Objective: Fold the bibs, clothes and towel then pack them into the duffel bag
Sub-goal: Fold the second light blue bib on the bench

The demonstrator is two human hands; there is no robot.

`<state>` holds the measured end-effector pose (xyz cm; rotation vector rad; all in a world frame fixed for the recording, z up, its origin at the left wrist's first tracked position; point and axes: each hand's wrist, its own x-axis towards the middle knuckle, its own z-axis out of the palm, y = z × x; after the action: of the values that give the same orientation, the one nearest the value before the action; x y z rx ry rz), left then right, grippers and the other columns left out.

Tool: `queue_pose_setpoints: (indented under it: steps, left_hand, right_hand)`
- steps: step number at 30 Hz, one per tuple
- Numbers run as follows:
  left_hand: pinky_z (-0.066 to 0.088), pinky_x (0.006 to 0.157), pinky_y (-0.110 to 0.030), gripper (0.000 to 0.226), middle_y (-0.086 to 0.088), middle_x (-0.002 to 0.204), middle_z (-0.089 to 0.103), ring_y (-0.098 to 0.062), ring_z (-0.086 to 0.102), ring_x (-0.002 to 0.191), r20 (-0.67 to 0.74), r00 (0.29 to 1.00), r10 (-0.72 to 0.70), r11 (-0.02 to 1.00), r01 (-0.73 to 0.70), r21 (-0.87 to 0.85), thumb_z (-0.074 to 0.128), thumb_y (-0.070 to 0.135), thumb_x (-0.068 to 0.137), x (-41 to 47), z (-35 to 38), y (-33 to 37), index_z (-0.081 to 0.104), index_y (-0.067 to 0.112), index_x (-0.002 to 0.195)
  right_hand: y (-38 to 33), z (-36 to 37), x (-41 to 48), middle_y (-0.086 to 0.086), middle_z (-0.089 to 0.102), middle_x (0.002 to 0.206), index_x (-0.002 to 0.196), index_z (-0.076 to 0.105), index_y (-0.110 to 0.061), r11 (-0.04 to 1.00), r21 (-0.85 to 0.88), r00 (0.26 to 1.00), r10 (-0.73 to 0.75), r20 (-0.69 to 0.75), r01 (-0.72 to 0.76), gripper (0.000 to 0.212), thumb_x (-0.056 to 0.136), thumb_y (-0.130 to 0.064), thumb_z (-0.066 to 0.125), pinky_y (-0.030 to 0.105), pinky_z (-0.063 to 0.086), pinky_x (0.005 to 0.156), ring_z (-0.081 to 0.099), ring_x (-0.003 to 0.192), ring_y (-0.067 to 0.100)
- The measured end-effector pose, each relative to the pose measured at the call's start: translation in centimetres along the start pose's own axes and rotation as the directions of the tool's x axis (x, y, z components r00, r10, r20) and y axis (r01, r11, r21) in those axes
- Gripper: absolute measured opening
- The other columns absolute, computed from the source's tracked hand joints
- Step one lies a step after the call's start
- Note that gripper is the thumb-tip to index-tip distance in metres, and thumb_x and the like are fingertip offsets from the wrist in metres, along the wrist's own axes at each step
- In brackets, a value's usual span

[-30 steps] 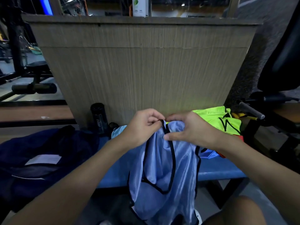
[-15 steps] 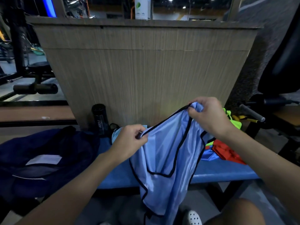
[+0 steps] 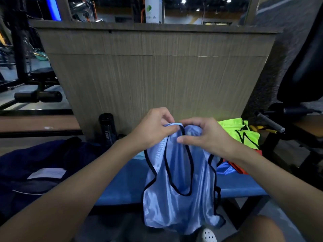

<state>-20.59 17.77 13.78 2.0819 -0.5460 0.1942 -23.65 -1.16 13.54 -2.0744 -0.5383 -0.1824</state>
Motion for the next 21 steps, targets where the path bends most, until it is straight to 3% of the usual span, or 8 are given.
queue_pose_setpoints:
  steps: [2, 4, 6, 8, 11, 13, 16, 21]
  left_hand:
    - [0.032, 0.043, -0.015, 0.024, 0.008, 0.044, 0.054, 0.001, 0.04, 0.037, 0.032, 0.999, 0.004, 1.0, -0.004, -0.004, 0.077, 0.018, 0.084, 0.1, 0.0, 0.7, 0.054, 0.011, 0.08]
    - [0.033, 0.046, -0.014, 0.023, 0.005, 0.049, 0.058, 0.0, 0.043, 0.041, 0.08, 0.997, -0.012, 0.998, 0.016, -0.055, 0.078, 0.015, 0.084, -0.1, -0.3, 0.6, 0.056, 0.009, 0.082]
    - [0.049, 0.062, -0.028, 0.02, -0.016, 0.072, 0.071, -0.015, 0.06, 0.059, 0.138, 0.99, -0.021, 0.992, 0.038, -0.124, 0.078, 0.011, 0.084, -0.5, -0.9, -0.1, 0.06, 0.005, 0.089]
    - [0.055, 0.075, -0.042, 0.016, -0.022, 0.087, 0.072, -0.027, 0.067, 0.071, 0.148, 0.989, -0.015, 0.99, 0.036, -0.138, 0.076, 0.006, 0.084, -0.8, -1.3, -1.0, 0.062, 0.002, 0.09]
    - [0.05, 0.064, -0.022, 0.012, -0.003, 0.074, 0.068, -0.007, 0.059, 0.063, 0.101, 0.995, -0.003, 0.993, 0.015, -0.117, 0.076, 0.007, 0.085, -1.0, -1.7, -1.8, 0.066, 0.0, 0.083]
    - [0.043, 0.059, -0.017, 0.013, 0.0, 0.067, 0.063, -0.005, 0.053, 0.059, 0.059, 0.998, -0.01, 0.992, 0.018, -0.129, 0.074, 0.009, 0.087, -0.9, -1.7, -1.6, 0.068, -0.001, 0.081]
    - [0.035, 0.053, -0.023, 0.018, -0.004, 0.059, 0.054, -0.012, 0.042, 0.056, 0.02, 1.0, 0.013, 0.992, -0.01, -0.125, 0.069, 0.017, 0.092, -0.6, -1.4, -1.0, 0.069, 0.003, 0.081]
    - [0.034, 0.059, -0.032, 0.023, -0.026, 0.061, 0.054, -0.02, 0.039, 0.058, 0.039, 0.995, 0.088, 0.994, -0.086, -0.066, 0.065, 0.023, 0.095, 0.0, -0.8, 0.6, 0.069, 0.004, 0.083]
  right_hand:
    - [-0.1, 0.4, 0.1, -0.003, 0.069, 0.075, 0.088, 0.074, -0.013, 0.998, 0.056, 1.0, -0.007, -0.014, 0.008, 0.009, 0.081, -0.015, 0.078, 0.013, 0.044, 0.067, 0.056, 0.067, 0.003]
    - [0.2, 0.2, 0.3, -0.002, 0.059, 0.066, 0.082, 0.071, -0.008, 0.999, 0.044, 0.999, -0.014, -0.052, 0.016, 0.009, 0.085, -0.016, 0.075, 0.017, 0.039, 0.057, 0.046, 0.059, 0.004]
    - [0.4, -0.3, 0.3, -0.008, 0.057, 0.063, 0.08, 0.07, -0.007, 1.0, 0.022, 0.997, -0.009, -0.081, 0.011, 0.01, 0.086, -0.014, 0.073, 0.015, 0.038, 0.056, 0.046, 0.057, 0.002]
    - [0.8, -0.8, 0.4, -0.016, 0.055, 0.058, 0.077, 0.068, -0.009, 1.0, 0.009, 0.99, 0.012, -0.143, -0.011, 0.011, 0.087, -0.011, 0.072, 0.011, 0.038, 0.055, 0.045, 0.053, -0.003]
    - [1.7, -1.6, 0.6, -0.016, 0.051, 0.056, 0.074, 0.065, -0.014, 0.998, -0.008, 0.972, 0.064, -0.227, -0.068, 0.015, 0.086, -0.012, 0.073, 0.012, 0.036, 0.053, 0.041, 0.051, -0.002]
    - [2.0, -1.7, 0.8, -0.008, 0.054, 0.063, 0.075, 0.064, -0.015, 0.995, -0.027, 0.968, 0.089, -0.236, -0.098, 0.014, 0.084, -0.011, 0.074, 0.018, 0.039, 0.056, 0.044, 0.056, 0.002]
    - [2.0, -1.5, 0.7, -0.001, 0.064, 0.075, 0.082, 0.066, -0.015, 0.995, -0.072, 0.975, 0.053, -0.216, -0.07, 0.015, 0.079, -0.017, 0.081, 0.02, 0.047, 0.068, 0.054, 0.066, 0.005]
    - [0.6, -0.7, 0.2, -0.017, 0.069, 0.101, 0.106, 0.07, -0.024, 0.996, -0.085, 0.997, -0.011, -0.081, 0.004, 0.054, 0.062, -0.053, 0.08, 0.006, 0.042, 0.089, 0.062, 0.098, -0.008]
